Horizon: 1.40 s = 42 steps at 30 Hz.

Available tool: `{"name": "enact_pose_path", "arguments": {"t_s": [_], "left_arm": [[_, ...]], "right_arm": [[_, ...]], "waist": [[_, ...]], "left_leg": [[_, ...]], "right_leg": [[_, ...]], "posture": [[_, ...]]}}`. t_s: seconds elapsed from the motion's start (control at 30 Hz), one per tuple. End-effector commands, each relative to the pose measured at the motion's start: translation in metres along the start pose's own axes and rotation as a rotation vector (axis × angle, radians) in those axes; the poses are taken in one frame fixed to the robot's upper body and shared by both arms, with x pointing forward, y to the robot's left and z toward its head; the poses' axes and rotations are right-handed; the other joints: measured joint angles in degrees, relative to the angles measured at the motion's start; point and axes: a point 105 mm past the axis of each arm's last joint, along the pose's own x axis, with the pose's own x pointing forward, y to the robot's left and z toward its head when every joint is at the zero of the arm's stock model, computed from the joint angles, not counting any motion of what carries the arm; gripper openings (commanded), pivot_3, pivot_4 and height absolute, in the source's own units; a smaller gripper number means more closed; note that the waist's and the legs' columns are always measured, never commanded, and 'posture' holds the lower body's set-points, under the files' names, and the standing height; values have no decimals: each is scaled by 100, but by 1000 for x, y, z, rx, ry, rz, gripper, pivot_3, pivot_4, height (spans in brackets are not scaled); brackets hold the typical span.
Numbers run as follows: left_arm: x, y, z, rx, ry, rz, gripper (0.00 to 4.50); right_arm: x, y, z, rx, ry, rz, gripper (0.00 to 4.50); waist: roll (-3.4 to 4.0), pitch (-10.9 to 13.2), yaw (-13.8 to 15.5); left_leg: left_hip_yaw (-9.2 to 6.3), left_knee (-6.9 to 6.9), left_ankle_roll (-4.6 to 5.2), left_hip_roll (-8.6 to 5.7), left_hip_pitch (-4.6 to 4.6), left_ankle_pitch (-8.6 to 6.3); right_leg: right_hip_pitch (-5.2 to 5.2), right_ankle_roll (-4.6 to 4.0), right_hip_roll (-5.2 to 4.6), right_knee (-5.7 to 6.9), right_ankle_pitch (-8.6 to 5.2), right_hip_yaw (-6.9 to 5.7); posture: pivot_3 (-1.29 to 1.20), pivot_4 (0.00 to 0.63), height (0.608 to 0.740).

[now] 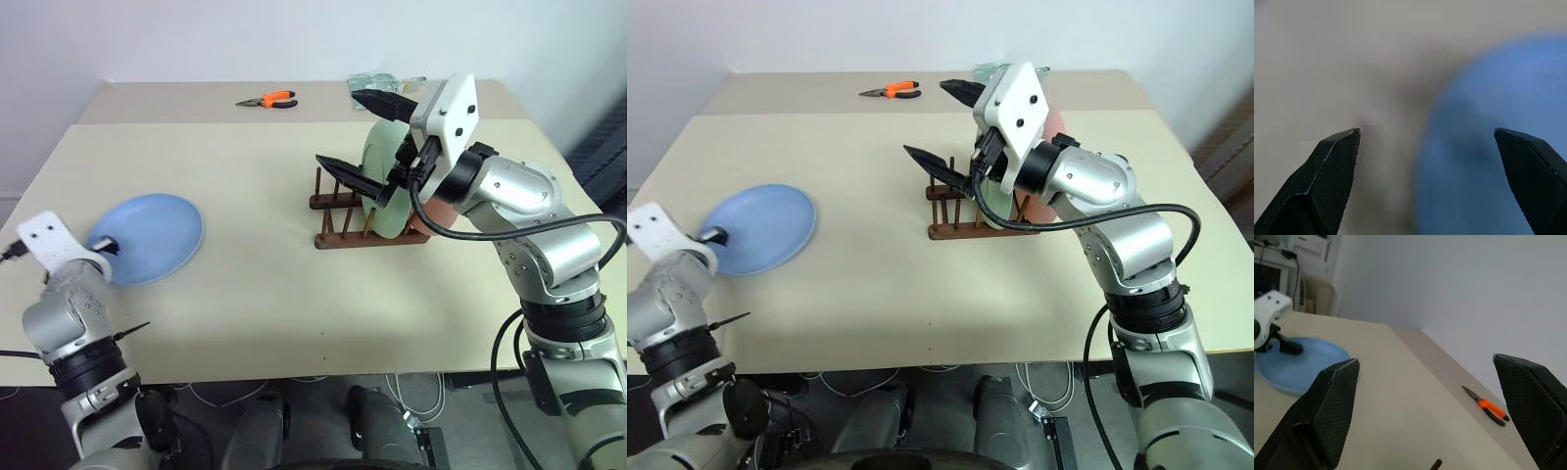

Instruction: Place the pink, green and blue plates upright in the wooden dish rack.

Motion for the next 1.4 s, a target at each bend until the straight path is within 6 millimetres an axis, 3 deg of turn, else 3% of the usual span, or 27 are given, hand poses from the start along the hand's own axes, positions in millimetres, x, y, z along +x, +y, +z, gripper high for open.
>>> {"name": "enact_pose_path", "arguments": {"t_s": [0.03,0.2,0.27,0.33,0.4,0.47,0.57,0.73,0.83,1.07,1.13,1.23,1.3,1.33,1.4], "left_arm": [[-8,-9,-4,-127,23,-87,3215],[-13,-19,2,-171,-7,-125,738],[-19,-36,24,-100,-124,-199,64],[-40,-75,57,-17,-308,-372,64],[-76,-126,83,98,-464,-597,64],[-99,-155,89,208,-539,-723,64],[-126,-186,93,245,-578,-856,64],[-156,-208,94,243,-590,-992,64],[-163,-210,93,219,-577,-1027,0],[-163,-203,93,166,-547,-1041,0],[-161,-199,99,136,-561,-1030,0],[-145,-171,140,-99,-665,-897,1033],[-136,-148,160,-173,-748,-798,2009],[-131,-138,164,-125,-794,-745,2429],[-122,-128,160,71,-853,-671,2429]], "right_arm": [[1,3,12,-41,-45,11,4500],[3,7,6,-28,-25,50,4500],[4,13,4,-43,-12,78,4500],[6,24,0,-86,12,123,4500],[12,47,-13,-201,62,216,4500],[16,63,-26,-301,95,283,4500],[32,67,-45,-459,151,293,4500],[51,52,-65,-610,213,212,4500],[52,45,-76,-661,250,189,3622],[50,36,-77,-696,257,147,112],[51,36,-73,-710,238,135,47],[53,40,-62,-724,176,135,0],[55,41,-53,-675,120,110,0],[56,41,-45,-640,79,92,0],[56,41,-23,-493,-34,60,0]], "waist": [[1,0,0],[1,0,13],[0,-1,16],[-2,0,18],[-4,0,22],[-15,-2,9],[-12,-4,-65],[-12,-3,-176],[-13,-4,-144],[-13,-4,-136],[-14,-4,-134],[-16,-4,-131],[-18,-3,-144],[-17,-3,-164],[-14,-5,-192]], "left_leg": [[0,-2,0,1,0,0],[1,-2,-4,-1,2,2],[0,-2,-4,-1,2,2],[0,-2,-5,-1,1,3],[-1,-1,-8,-1,-4,5],[-2,2,-10,-3,-17,5],[12,1,-10,-5,-23,6],[15,-9,-17,12,-22,11],[10,-10,-43,19,-32,27],[9,-6,-35,18,-36,23],[9,-6,-35,18,-36,23],[8,-6,-37,18,-37,24],[5,-6,-39,19,-37,25],[6,-7,-43,21,-34,27],[12,-18,-60,28,-25,37]], "right_leg": [[0,0,0,0,0,0],[2,0,0,-1,0,-1],[3,0,1,-1,0,-2],[3,-1,1,-2,0,-3],[3,-3,1,-6,0,-5],[-6,-3,1,-6,1,-6],[-21,-3,-2,-6,3,6],[-41,-11,17,6,8,10],[-53,-17,26,8,11,9],[-52,-23,27,3,16,9],[-52,-24,29,4,16,9],[-52,-25,29,2,17,9],[-52,-30,31,1,20,8],[-52,-31,34,1,20,9],[-53,-31,43,2,21,16]], "posture": [[0,150,740],[0,150,740],[0,150,740],[0,150,740],[0,150,740],[0,150,740],[0,150,740],[0,150,740],[0,150,740],[0,150,740],[0,150,740],[0,150,740],[0,150,740],[0,150,740],[0,150,740]]}}
